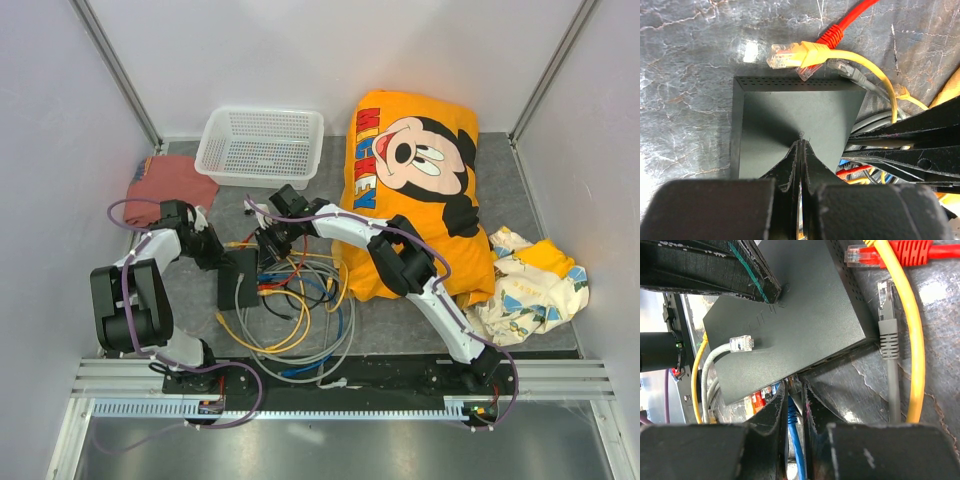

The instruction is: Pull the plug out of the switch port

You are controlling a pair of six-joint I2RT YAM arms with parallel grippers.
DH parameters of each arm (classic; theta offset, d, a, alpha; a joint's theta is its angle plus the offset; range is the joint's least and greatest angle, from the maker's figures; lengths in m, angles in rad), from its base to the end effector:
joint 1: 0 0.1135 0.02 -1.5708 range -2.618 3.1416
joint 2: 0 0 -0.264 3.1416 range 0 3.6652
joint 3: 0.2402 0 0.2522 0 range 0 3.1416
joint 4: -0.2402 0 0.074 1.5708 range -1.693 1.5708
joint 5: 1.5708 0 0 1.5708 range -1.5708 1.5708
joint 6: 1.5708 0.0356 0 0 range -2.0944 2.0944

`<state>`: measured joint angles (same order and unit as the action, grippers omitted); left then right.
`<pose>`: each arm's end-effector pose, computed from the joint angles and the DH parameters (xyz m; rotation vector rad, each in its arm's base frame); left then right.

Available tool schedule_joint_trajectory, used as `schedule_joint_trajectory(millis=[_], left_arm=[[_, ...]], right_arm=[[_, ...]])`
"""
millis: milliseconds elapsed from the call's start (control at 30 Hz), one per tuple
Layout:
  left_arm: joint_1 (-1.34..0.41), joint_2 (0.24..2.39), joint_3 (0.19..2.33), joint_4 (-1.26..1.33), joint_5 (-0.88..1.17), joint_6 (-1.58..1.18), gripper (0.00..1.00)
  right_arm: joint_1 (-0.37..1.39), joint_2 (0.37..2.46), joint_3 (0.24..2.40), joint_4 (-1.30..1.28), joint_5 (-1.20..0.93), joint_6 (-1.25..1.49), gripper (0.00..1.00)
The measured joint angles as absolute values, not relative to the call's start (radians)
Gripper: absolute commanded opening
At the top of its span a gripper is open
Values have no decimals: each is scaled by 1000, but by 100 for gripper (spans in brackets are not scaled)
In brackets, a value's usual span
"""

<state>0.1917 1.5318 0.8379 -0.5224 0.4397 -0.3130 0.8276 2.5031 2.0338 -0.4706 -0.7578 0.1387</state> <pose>0.2711 0.0372 0.1672 -0.5793 2.6869 -0.6424 0.3450 0.4116 0.1329 -1.2066 2.3541 1.3226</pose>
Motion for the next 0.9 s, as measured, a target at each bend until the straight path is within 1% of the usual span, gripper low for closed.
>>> schedule_joint_trajectory(millis=[233,500,733,900], left_arm=[[187,1528,833,-514,442,-313,1],[187,1525,827,-507,447,-313,2],[175,1525,827,-505,446,-313,2],[169,1525,827,-505,446,-313,2]], right_arm=[[828,2503,2029,-463,-770,133,0],[825,2490,1973,-398,-807,128,0],[827,2489,2005,-443,-768,116,0],[842,2494,2068,-549,-700,26,0]])
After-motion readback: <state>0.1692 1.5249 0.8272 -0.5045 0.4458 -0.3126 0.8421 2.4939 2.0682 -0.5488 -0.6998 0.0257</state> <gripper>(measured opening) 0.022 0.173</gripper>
